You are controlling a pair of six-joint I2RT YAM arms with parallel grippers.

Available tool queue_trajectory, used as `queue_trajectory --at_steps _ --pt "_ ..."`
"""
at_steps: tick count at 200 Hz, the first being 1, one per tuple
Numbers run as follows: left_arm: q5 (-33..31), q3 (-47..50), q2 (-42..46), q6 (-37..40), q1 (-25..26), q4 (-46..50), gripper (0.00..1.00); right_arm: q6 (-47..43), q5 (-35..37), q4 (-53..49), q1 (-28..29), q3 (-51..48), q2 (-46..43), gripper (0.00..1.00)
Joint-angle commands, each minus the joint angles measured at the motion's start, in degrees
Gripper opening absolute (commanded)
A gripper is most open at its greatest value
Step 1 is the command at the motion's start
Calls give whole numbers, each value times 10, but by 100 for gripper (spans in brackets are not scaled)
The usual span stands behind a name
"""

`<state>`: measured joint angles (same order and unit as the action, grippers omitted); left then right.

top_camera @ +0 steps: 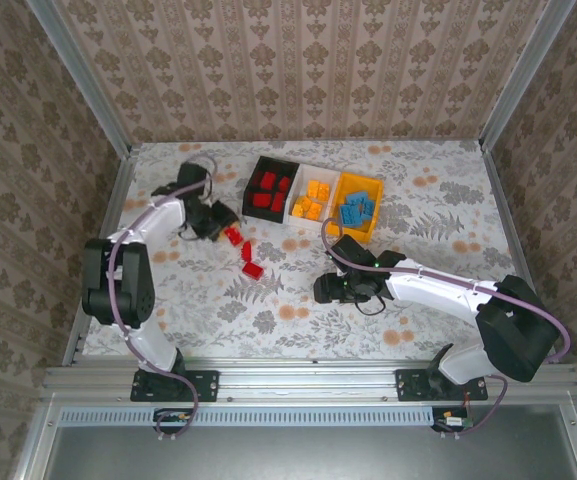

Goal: Sort the legos into containers by color

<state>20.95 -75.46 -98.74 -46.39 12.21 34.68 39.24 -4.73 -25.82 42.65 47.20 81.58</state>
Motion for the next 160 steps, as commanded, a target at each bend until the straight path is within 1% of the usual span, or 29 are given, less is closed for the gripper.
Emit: queue_trajectory --at_steps 1,16,30,50,53,60,75,94,104,114,132,153,160 --pt "17 -104 -3 23 3 25 36 2 12 -17 2 15 -2 67" --pt "17 -188 -42 29 12 39 36 4 14 -21 2 17 -5 67" --pt "30 -252 -89 35 19 39 37 5 15 -27 2 16 -11 67" --pt "72 -353 -182 45 22 46 39 8 21 -38 2 13 -14 67" --pt "81 -368 -196 48 22 47 39 8 22 -41 2 12 -31 67" --pt "97 -400 -226 55 23 44 39 8 24 -46 2 12 -37 67" --pt "109 -472 -286 82 29 49 39 8 33 -68 2 7 -51 67" --pt "101 -591 -364 140 38 109 40 13 44 -76 2 -5 -71 67" --pt "98 -642 -399 158 42 140 40 17 48 -76 2 -13 -79 67" --pt "96 -662 -418 163 43 149 40 21 49 -75 2 -19 -84 67" --pt "100 -657 -428 160 44 142 41 25 49 -74 2 -25 -89 67" --pt "94 -645 -421 166 46 142 51 25 48 -75 2 -23 -84 67" --pt "91 -639 -415 169 46 141 58 24 48 -75 2 -20 -83 67"
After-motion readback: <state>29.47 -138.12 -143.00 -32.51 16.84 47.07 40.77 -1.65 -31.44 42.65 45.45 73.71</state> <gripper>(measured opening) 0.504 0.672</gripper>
